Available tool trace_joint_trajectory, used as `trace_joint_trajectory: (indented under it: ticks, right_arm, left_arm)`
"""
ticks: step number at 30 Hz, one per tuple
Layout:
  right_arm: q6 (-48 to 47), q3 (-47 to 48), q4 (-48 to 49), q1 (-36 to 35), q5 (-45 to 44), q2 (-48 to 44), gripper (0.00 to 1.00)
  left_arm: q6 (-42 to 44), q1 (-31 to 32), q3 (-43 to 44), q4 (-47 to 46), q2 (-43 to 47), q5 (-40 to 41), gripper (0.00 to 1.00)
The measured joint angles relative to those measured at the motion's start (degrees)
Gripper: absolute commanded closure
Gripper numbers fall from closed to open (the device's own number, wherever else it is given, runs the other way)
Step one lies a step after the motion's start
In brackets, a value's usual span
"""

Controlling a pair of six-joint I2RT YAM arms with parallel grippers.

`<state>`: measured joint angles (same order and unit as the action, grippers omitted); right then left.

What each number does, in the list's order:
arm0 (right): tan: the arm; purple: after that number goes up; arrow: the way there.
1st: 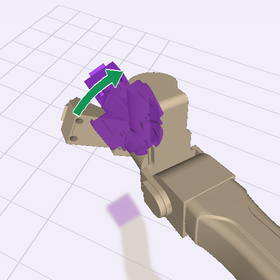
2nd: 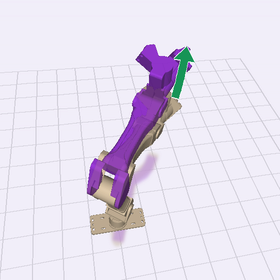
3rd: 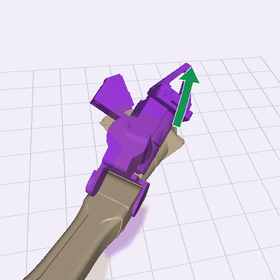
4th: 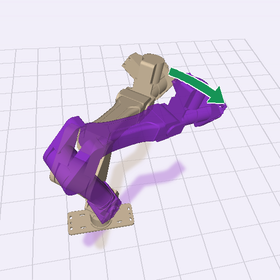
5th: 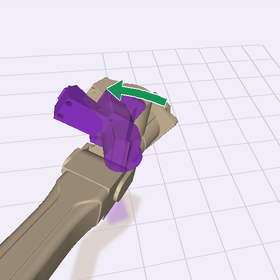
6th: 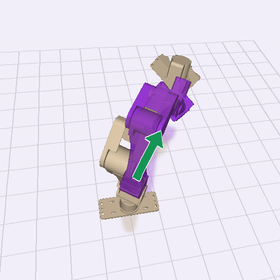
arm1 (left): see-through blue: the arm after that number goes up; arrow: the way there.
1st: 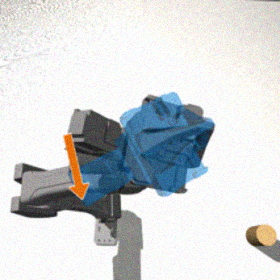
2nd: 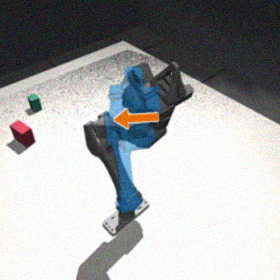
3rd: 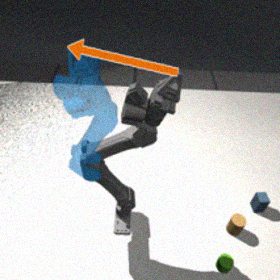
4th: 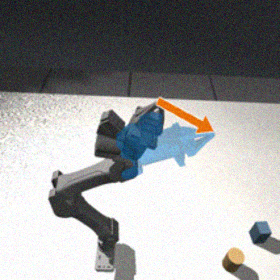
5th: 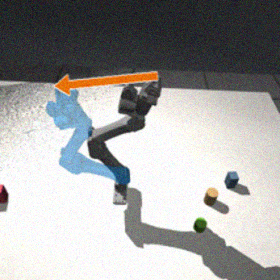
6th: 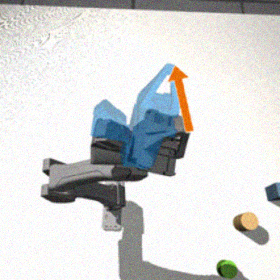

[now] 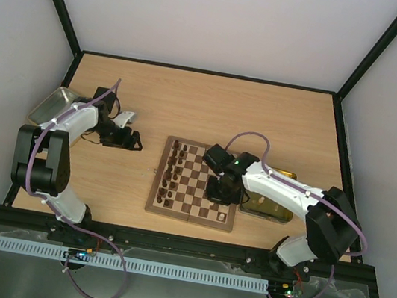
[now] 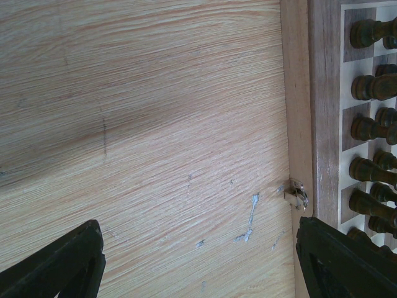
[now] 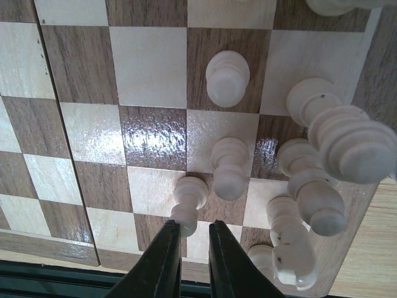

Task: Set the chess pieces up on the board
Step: Place the chess piece on the chessboard.

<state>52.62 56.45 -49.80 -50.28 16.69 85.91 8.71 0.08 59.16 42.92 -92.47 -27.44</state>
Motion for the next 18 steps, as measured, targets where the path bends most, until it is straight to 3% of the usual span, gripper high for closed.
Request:
trace_joint_trajectory:
  ticks: [18]
  right_arm:
    - [-1.40, 0.83, 0.92, 0.00, 0.96, 3.30, 0.90]
  left_arm:
    - [0.00, 0.00, 0.00, -0.02, 0.00, 0.00, 0.15]
